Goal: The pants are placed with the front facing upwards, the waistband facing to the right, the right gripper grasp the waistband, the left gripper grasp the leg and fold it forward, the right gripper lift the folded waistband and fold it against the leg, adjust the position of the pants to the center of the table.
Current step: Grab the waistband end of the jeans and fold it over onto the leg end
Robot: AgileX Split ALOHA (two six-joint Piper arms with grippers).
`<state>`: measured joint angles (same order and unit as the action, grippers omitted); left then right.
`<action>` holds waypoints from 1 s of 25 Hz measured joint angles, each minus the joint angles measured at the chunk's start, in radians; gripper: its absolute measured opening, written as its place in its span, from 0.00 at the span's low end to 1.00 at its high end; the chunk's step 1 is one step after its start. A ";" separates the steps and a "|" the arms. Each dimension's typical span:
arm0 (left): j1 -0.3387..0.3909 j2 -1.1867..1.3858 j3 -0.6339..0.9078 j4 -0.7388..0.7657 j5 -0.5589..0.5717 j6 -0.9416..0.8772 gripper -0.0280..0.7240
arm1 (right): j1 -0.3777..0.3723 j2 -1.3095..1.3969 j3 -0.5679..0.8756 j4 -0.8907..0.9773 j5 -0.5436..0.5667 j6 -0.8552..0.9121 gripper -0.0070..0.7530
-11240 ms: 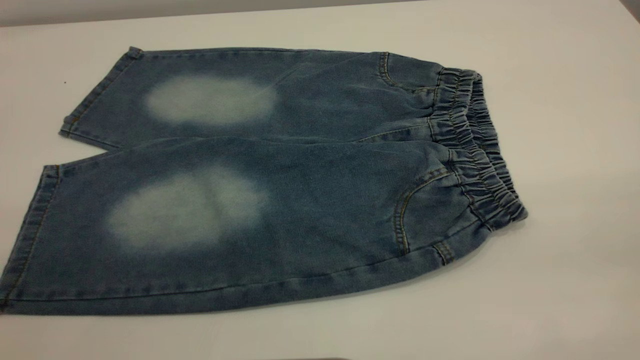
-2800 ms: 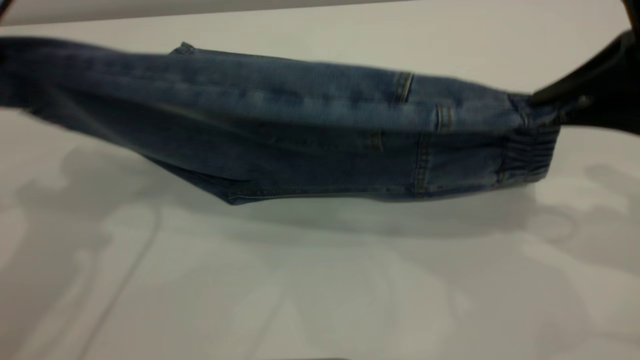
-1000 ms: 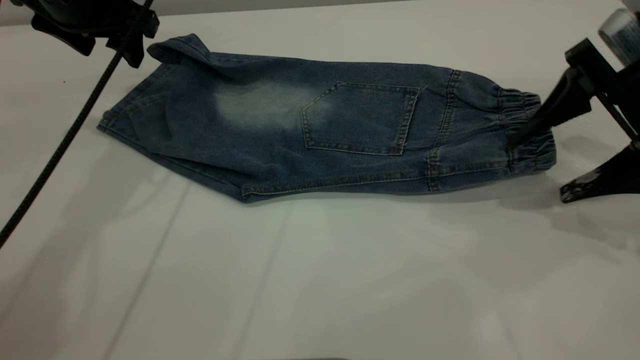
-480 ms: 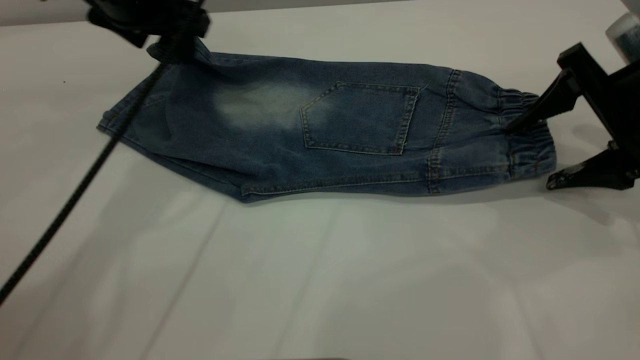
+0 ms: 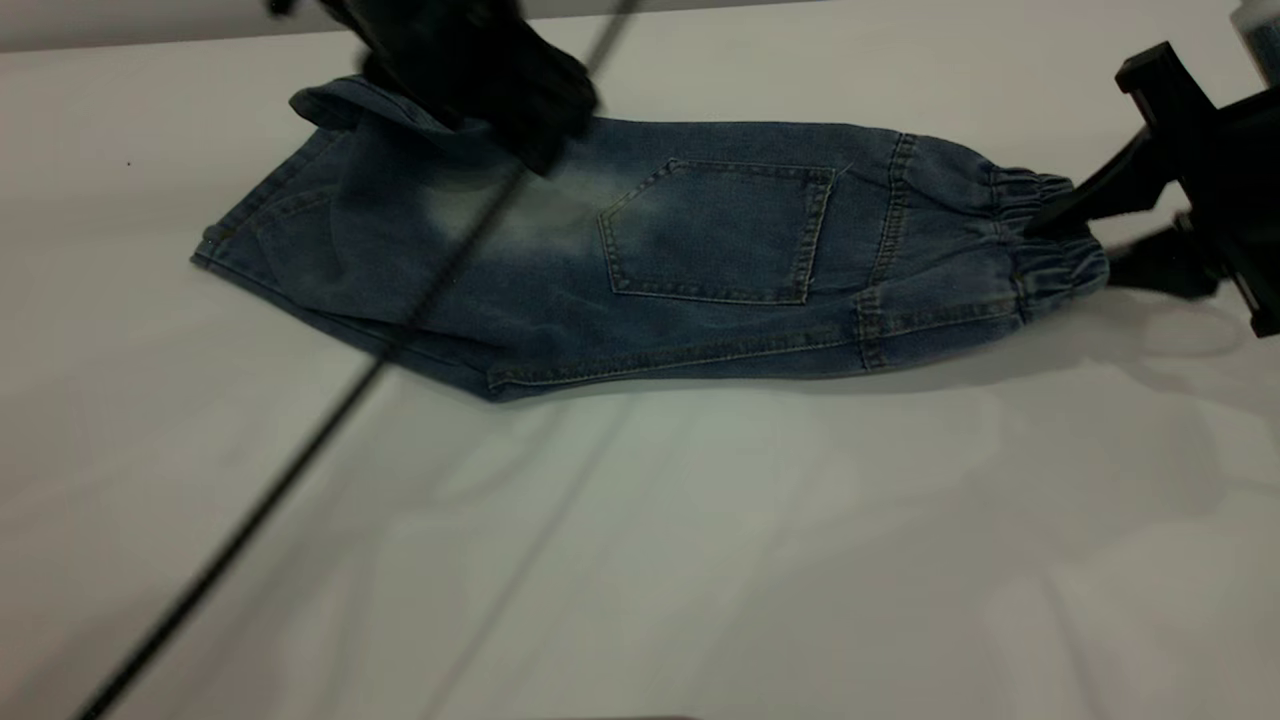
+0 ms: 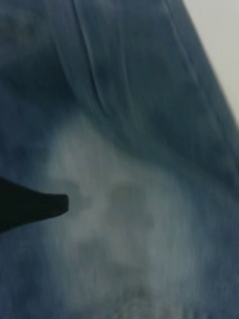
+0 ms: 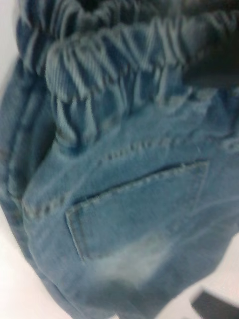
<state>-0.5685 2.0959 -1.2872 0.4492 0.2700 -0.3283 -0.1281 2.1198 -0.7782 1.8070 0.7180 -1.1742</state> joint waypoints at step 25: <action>-0.163 0.169 -0.162 0.098 0.054 -0.104 0.65 | 0.000 -0.111 -0.200 -0.128 0.409 -0.096 0.06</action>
<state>-0.7316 2.2646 -1.4494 0.5476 0.3240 -0.4324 -0.1281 2.0085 -0.9784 1.6794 1.1273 -1.2706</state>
